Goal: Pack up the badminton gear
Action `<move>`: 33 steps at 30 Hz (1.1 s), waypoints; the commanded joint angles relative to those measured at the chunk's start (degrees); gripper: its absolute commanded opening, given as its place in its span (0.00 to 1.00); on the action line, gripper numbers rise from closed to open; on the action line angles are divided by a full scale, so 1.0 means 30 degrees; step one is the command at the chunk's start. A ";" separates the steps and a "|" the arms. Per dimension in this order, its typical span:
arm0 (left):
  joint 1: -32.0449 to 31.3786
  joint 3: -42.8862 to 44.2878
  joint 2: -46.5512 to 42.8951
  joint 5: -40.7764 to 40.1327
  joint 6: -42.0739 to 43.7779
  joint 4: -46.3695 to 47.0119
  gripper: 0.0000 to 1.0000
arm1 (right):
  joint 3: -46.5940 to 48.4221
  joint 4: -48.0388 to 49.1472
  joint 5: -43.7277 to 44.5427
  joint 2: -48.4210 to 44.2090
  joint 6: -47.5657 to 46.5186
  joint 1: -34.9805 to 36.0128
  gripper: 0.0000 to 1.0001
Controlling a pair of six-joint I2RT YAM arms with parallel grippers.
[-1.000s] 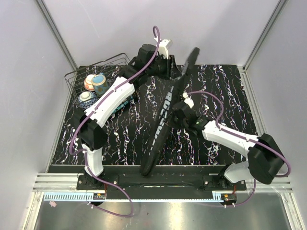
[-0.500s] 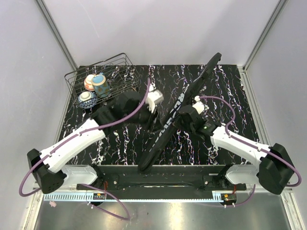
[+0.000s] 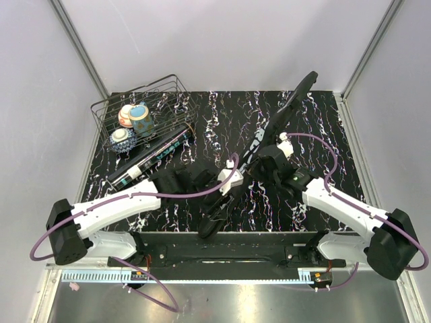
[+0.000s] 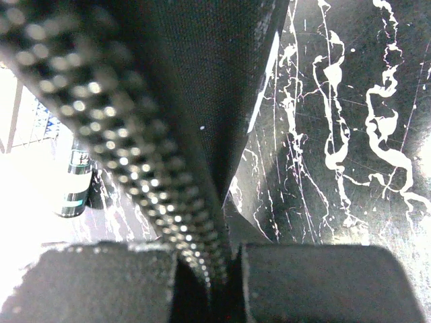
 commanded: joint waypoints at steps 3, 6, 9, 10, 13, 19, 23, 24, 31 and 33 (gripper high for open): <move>-0.0641 0.1028 0.1253 -0.1821 0.0667 0.0671 0.54 | 0.1054 0.1329 0.0142 -0.1274 -0.0584 -0.0135 0.00; -0.0905 0.1439 0.1722 -0.2553 0.0697 0.0671 0.49 | 0.0995 0.1359 -0.0004 -0.1304 -0.0555 -0.0135 0.00; -0.0964 0.1791 0.1900 -0.2761 0.0726 0.0758 0.45 | 0.1024 0.1388 -0.0122 -0.1187 -0.0613 -0.0164 0.00; -0.0964 0.1879 0.1900 -0.2790 0.0697 0.0730 0.45 | 0.0995 0.1388 -0.0151 -0.1245 -0.0614 -0.0135 0.00; -0.0964 0.1996 0.1988 -0.2703 0.0668 0.0730 0.44 | 0.0936 0.1388 -0.0122 -0.1332 -0.0614 -0.0135 0.00; -0.0993 0.2026 0.2427 -0.2058 0.0609 0.0700 0.35 | 0.0790 0.1359 -0.0064 -0.1538 -0.0585 -0.0135 0.00; -0.1052 0.1909 0.2428 -0.2058 0.0668 0.0729 0.37 | 0.0819 0.1388 -0.0122 -0.1567 -0.0585 -0.0135 0.00; -0.1052 0.1880 0.2486 -0.2058 0.0697 0.0730 0.37 | 0.0848 0.1359 -0.0122 -0.1510 -0.0613 -0.0135 0.00; -0.1403 0.1879 0.2545 -0.2350 0.0697 0.0671 0.20 | 0.0848 0.1359 -0.0064 -0.1539 -0.0467 -0.0135 0.00; -0.1579 0.1908 0.2457 -0.2556 0.0668 0.0613 0.14 | 0.0848 0.1388 0.0024 -0.1538 -0.0351 -0.0164 0.00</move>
